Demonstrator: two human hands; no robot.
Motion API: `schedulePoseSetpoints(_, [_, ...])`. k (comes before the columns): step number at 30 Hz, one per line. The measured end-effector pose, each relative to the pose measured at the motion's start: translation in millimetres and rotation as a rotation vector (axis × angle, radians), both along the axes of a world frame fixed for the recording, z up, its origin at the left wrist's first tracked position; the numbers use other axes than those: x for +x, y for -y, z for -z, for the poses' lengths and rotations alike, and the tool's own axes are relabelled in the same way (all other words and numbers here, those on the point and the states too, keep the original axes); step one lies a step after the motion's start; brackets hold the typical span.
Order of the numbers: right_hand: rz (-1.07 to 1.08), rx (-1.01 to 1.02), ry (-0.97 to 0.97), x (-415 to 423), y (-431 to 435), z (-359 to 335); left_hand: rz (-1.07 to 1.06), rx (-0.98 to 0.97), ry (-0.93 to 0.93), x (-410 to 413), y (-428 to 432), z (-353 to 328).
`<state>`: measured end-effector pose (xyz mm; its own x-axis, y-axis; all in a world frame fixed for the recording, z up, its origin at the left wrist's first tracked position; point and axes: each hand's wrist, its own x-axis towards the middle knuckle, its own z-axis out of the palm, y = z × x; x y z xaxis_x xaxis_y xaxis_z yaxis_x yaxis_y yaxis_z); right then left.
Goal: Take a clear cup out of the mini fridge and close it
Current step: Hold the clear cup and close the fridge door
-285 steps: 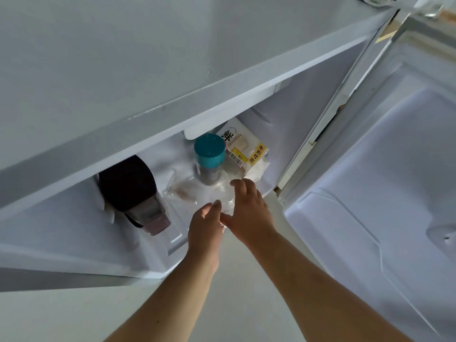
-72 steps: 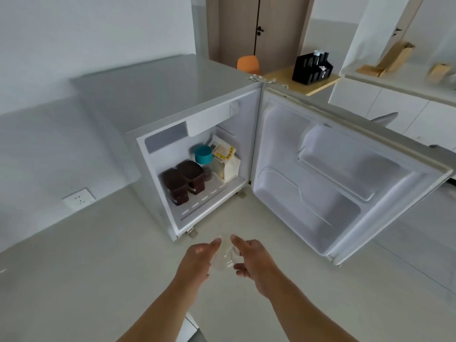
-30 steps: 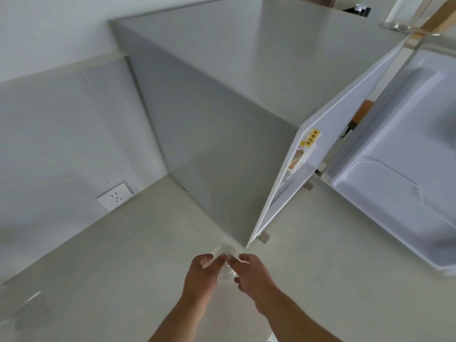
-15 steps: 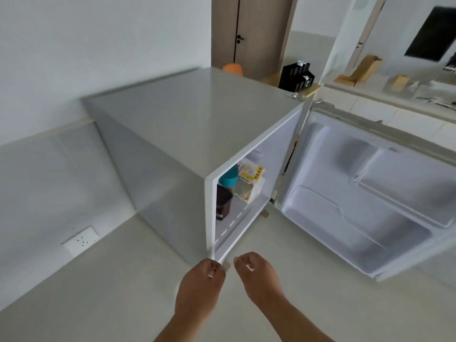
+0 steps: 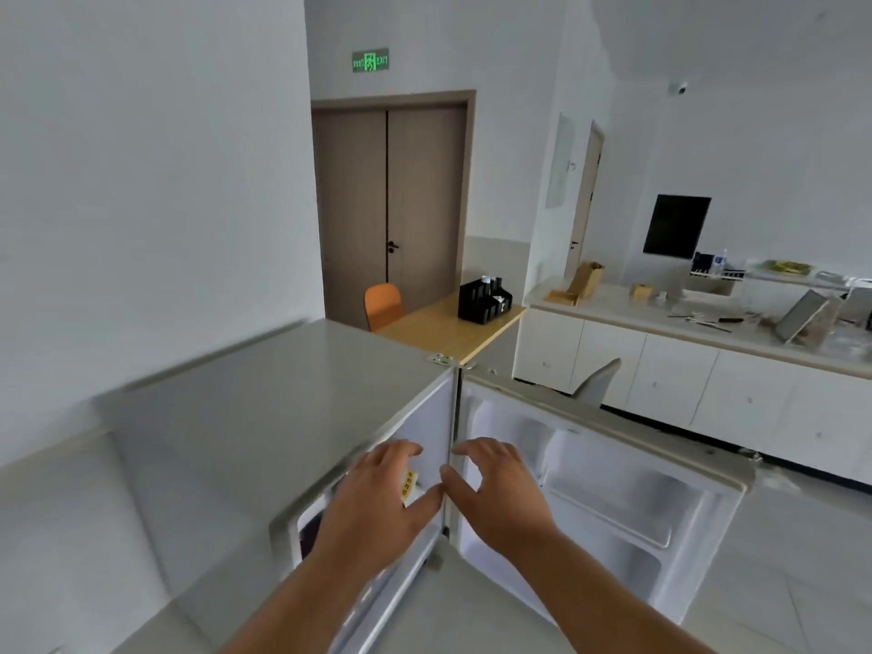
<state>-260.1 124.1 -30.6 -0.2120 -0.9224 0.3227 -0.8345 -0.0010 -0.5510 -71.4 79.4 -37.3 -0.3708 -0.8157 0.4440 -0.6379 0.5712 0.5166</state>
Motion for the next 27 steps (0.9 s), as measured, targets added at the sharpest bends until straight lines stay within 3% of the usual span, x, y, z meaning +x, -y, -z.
schedulePoseSetpoints(7, [0.043, -0.018, -0.216, -56, 4, -62, -0.119, -0.118, 0.231, 8, 48, -61])
schedulePoseSetpoints(11, [0.159, 0.009, -0.336, -103, -3, -65, -0.184, -0.033, 0.439, 36, 78, -48])
schedulePoseSetpoints(20, [0.410, 0.257, -0.501, -189, -28, -19, -0.190, -0.008, 0.443, 39, 95, -30])
schedulePoseSetpoints(27, [0.402, 0.221, -0.540, -196, -37, -7, -0.182, 0.013, 0.416, 41, 96, -29])
